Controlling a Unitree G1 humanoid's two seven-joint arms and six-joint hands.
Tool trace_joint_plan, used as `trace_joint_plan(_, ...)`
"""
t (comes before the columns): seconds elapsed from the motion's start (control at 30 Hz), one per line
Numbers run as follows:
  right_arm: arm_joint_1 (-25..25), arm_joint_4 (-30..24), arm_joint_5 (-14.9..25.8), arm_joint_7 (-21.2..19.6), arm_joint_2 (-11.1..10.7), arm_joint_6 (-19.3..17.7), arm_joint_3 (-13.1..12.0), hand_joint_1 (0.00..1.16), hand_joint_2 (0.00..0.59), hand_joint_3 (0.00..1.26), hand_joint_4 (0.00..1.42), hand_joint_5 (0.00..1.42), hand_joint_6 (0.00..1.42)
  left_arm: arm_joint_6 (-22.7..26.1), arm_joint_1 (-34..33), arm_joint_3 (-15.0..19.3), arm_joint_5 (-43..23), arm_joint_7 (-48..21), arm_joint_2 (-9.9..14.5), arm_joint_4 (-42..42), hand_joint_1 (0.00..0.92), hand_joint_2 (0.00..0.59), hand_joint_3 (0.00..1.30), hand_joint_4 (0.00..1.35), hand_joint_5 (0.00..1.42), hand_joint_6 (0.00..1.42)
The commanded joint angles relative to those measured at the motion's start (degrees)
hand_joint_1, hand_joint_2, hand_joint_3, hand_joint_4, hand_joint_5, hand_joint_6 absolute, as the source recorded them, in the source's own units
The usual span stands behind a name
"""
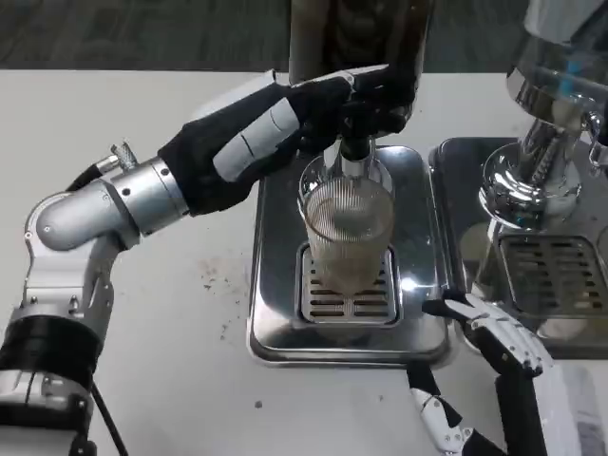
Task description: Grasp the cup under the faucet to collect the drink, then remove the cup.
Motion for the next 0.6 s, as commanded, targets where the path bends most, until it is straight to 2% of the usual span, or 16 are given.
trace_joint_plan(0.03, 0.02, 0.65, 0.77, -0.49, 0.13, -0.79, 0.05, 0.43, 0.374, 0.40, 0.26, 0.25, 0.26, -3.24, 0.50, -1.22, 3.49, 0.99, 0.99, 2.04, 0.000, 0.098, 0.14, 0.11, 0.15, 0.00)
trace_joint_plan(0.37, -0.57, 1.11, 1.41, 0.03, 0.09, -0.94, 0.31, 0.42, 0.374, 0.40, 0.27, 0.25, 0.27, -9.29, -0.32, -0.82, 4.65, 2.82, 1.34, 5.75, 0.000, 0.101, 0.14, 0.12, 0.15, 0.00)
trace_joint_plan(0.6, -0.03, 1.19, 2.25, -0.10, -0.18, -1.13, 0.11, 0.41, 0.382, 0.40, 0.27, 0.26, 0.27, -15.62, -2.23, -1.51, 7.29, 4.18, 1.52, 10.23, 0.000, 0.101, 0.14, 0.11, 0.14, 0.00)
